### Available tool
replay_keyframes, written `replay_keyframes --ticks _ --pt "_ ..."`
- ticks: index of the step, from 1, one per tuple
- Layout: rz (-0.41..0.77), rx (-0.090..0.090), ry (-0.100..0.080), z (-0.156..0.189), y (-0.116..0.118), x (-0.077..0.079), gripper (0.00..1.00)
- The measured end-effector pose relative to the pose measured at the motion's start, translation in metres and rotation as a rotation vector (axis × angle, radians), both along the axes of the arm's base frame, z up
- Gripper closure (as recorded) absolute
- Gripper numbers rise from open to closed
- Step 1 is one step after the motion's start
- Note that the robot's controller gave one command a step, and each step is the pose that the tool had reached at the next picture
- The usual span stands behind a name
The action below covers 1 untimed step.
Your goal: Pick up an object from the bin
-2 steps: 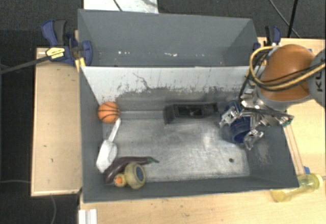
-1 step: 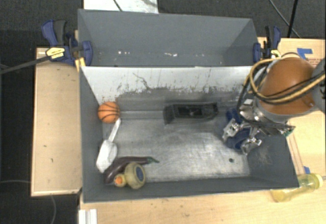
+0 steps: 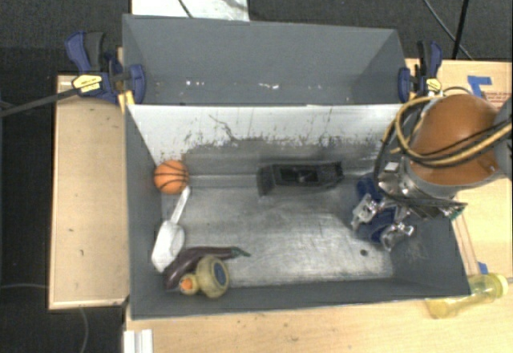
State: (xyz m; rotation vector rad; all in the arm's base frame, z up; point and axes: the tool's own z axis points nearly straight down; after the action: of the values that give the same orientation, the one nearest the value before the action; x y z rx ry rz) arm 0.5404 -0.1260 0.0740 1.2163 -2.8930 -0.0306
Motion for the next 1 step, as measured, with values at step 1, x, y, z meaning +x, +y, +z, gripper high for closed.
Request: replay_keyframes --ticks 1 --pt "0.039 0.004 -0.029 0.0006 -0.0007 -0.0173 1.00"
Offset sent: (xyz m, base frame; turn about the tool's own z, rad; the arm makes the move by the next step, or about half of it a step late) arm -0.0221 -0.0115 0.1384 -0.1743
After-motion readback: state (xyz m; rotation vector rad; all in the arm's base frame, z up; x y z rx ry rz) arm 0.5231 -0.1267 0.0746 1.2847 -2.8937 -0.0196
